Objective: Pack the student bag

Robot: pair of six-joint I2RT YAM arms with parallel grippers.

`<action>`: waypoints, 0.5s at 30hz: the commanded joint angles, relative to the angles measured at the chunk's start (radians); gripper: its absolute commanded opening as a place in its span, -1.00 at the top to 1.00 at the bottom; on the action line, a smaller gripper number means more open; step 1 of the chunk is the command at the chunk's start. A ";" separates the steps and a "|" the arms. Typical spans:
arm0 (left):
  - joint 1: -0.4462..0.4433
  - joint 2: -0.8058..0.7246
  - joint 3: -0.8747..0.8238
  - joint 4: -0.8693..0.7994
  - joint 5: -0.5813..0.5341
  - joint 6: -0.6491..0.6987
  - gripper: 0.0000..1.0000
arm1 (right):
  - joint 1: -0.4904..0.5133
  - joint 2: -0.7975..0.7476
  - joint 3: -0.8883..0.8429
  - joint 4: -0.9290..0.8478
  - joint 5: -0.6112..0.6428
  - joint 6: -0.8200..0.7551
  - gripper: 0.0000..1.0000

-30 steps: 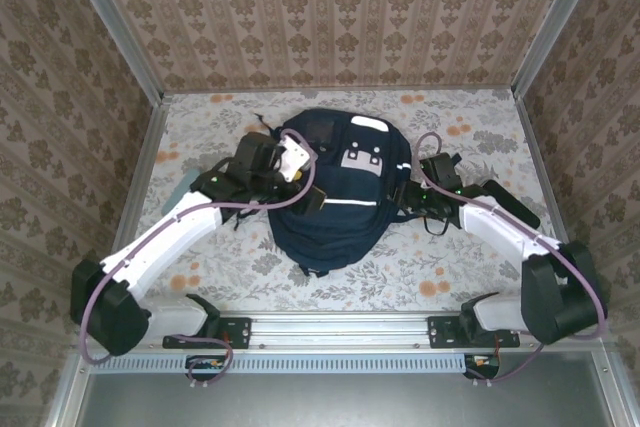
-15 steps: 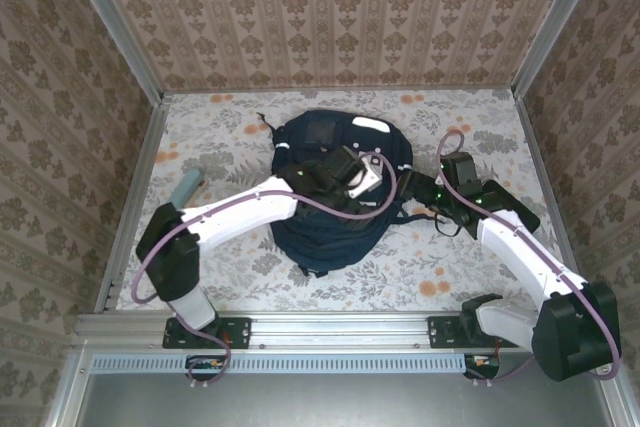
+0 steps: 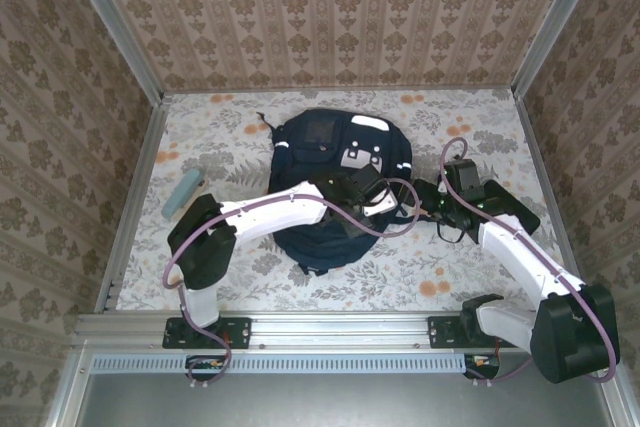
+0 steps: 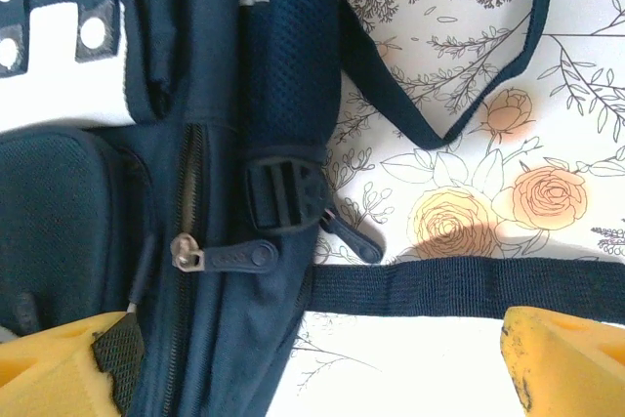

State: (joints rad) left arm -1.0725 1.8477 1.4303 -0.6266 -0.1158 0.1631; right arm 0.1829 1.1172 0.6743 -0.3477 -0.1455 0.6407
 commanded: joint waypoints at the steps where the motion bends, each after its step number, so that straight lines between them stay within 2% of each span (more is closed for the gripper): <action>1: 0.034 -0.005 0.015 -0.022 -0.072 0.030 0.47 | -0.005 -0.014 -0.005 -0.005 -0.027 0.003 -0.92; 7: 0.073 -0.125 -0.064 0.028 -0.016 0.066 0.70 | -0.005 0.022 0.029 0.032 -0.126 -0.066 -0.90; 12: 0.125 -0.228 -0.145 0.077 0.049 0.080 0.74 | -0.003 0.072 0.075 0.084 -0.229 -0.155 -0.83; 15: 0.147 -0.274 -0.182 0.105 0.082 0.077 0.77 | 0.006 0.111 0.119 0.106 -0.278 -0.207 -0.71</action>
State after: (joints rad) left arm -0.9478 1.6295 1.2724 -0.5606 -0.0574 0.2329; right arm 0.1841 1.2034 0.7357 -0.2924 -0.3340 0.5106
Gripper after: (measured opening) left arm 0.123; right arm 0.870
